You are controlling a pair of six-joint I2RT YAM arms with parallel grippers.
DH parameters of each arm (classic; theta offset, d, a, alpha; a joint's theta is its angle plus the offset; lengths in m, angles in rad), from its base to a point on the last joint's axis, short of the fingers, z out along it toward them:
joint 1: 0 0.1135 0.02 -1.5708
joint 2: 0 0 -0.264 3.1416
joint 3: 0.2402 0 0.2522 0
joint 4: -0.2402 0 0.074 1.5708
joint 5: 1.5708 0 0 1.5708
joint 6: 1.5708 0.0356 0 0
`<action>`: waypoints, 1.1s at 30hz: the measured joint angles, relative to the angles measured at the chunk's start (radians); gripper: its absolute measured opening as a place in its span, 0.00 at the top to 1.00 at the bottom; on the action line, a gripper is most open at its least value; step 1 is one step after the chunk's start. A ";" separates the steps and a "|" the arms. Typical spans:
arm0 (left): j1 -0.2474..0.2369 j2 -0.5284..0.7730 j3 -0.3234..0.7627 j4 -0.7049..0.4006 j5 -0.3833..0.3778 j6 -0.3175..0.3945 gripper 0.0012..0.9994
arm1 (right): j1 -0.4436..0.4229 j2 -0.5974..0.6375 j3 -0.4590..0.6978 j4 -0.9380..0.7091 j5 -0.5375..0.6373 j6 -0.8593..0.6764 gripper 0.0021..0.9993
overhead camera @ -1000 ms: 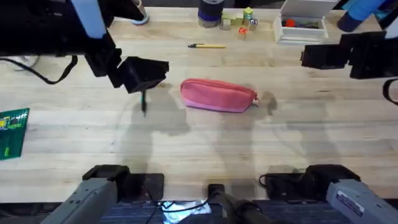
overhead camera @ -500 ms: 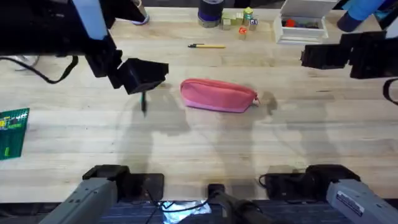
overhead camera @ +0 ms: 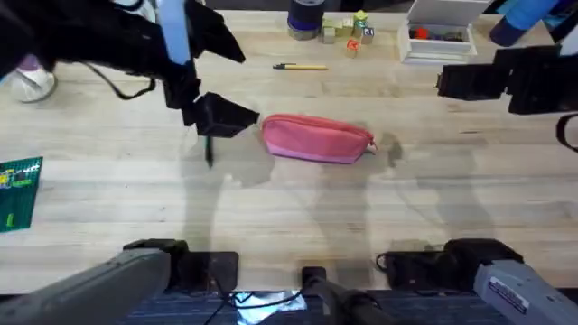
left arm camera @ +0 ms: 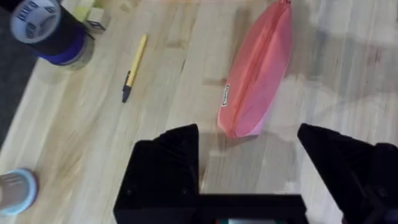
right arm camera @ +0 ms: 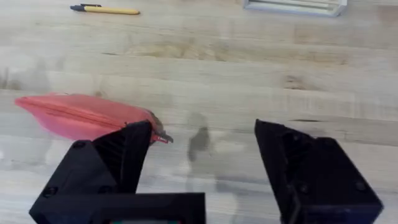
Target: Unzip the bag, pick up the pens from the table one at a time and place them inside, then zip the bag closed.
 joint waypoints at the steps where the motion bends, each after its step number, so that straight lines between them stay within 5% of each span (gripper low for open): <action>1: 0.000 0.022 0.000 0.000 0.004 0.006 0.00 | 0.000 0.000 0.000 0.000 0.000 0.000 0.00; 9: -0.009 0.224 0.000 0.000 0.022 0.033 0.00 | 0.000 0.000 0.000 0.000 0.000 0.000 0.00; 19: -0.108 0.427 0.000 0.049 0.024 0.116 0.00 | 0.000 0.000 0.000 0.000 0.000 0.000 0.00; 33: -0.131 0.524 0.000 0.093 0.026 0.137 0.00 | 0.000 0.000 0.000 0.000 0.000 0.000 0.00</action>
